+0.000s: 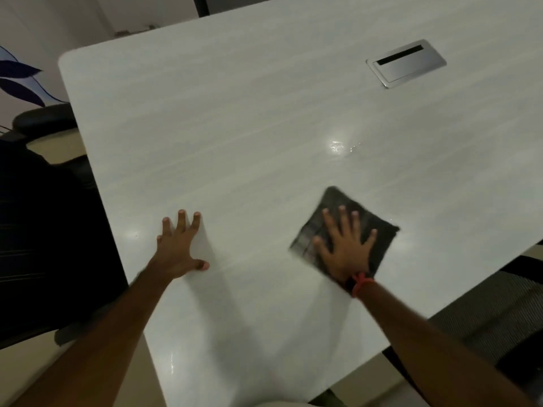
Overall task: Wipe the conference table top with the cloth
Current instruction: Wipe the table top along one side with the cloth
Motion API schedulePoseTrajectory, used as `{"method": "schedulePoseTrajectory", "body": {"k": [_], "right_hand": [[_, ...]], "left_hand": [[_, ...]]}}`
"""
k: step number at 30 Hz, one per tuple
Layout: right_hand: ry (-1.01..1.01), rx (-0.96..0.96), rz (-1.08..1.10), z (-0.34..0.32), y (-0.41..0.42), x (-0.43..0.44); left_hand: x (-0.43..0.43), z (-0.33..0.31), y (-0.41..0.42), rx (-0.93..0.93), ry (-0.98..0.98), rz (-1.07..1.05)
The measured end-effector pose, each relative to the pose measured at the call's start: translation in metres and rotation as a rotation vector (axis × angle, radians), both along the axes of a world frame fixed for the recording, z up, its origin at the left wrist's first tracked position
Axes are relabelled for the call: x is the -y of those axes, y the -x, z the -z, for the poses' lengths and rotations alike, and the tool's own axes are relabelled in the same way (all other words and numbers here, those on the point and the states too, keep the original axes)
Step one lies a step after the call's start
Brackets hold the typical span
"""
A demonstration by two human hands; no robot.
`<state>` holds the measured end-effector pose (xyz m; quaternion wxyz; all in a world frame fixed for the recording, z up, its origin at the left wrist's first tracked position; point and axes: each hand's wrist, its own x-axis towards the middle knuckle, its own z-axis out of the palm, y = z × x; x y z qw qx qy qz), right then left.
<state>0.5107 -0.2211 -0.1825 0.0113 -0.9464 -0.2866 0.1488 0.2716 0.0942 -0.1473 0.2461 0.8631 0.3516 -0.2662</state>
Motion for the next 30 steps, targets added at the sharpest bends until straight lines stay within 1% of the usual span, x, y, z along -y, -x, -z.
{"method": "schedulePoseTrajectory", "body": {"k": [1,2,4,6,8,9,10,11,12,13,15,17,18,19,20,23,24,26,28,29,30], "right_hand": [[0.009,-0.002,0.122,-0.001,-0.01,0.003],[0.011,-0.001,0.199,-0.001,-0.01,0.002],[-0.003,-0.013,0.226,-0.003,0.02,-0.01],[-0.03,-0.035,0.085,-0.003,0.074,-0.014],[-0.029,-0.044,-0.177,-0.001,0.127,0.003],[-0.031,-0.061,-0.295,-0.002,0.138,0.018],[-0.037,-0.074,-0.367,-0.005,0.139,0.034],[-0.038,-0.073,-0.385,-0.007,0.131,0.05],[-0.024,-0.058,-0.345,-0.009,0.117,0.066],[0.002,-0.047,-0.258,-0.008,0.101,0.08],[0.044,-0.05,0.016,-0.008,0.068,0.1],[0.033,-0.04,0.251,-0.007,0.058,0.1],[0.023,-0.033,0.309,-0.007,0.066,0.094],[0.018,-0.029,0.317,-0.007,0.082,0.086],[0.006,-0.039,0.273,-0.006,0.102,0.079],[-0.029,-0.055,-0.038,0.0,0.169,0.071],[-0.039,-0.056,-0.131,0.0,0.179,0.074],[-0.053,-0.056,-0.255,-0.005,0.168,0.082],[-0.047,-0.068,-0.291,-0.006,0.135,0.097],[-0.044,-0.059,-0.239,-0.007,0.112,0.106],[-0.034,-0.044,-0.141,-0.006,0.088,0.116]], "left_hand": [[0.009,0.0,0.003,0.001,0.001,0.009],[0.019,0.0,0.005,0.002,-0.005,0.02],[0.044,-0.001,0.007,0.02,0.001,0.052],[0.069,0.0,0.007,0.04,0.033,0.098],[0.096,0.002,0.008,0.05,0.046,0.138],[0.108,0.002,0.01,0.053,0.045,0.145],[0.119,0.003,0.014,0.06,0.044,0.144],[0.129,0.004,0.019,0.077,0.044,0.138],[0.136,0.005,0.024,0.101,0.048,0.128],[0.142,0.005,0.029,0.124,0.051,0.119],[0.151,0.005,0.04,0.156,0.045,0.103],[0.158,0.005,0.048,0.159,0.031,0.091],[0.161,0.005,0.051,0.157,0.026,0.087],[0.165,0.005,0.053,0.156,0.025,0.082],[0.169,0.004,0.055,0.153,0.026,0.074],[0.184,-0.002,0.063,0.118,-0.001,0.059],[0.19,-0.004,0.066,0.104,-0.016,0.052],[0.203,-0.007,0.072,0.083,-0.021,0.031],[0.216,-0.008,0.074,0.057,-0.009,0.013],[0.223,-0.009,0.073,0.042,-0.011,0.004],[0.231,-0.01,0.071,0.025,-0.017,-0.004]]}}
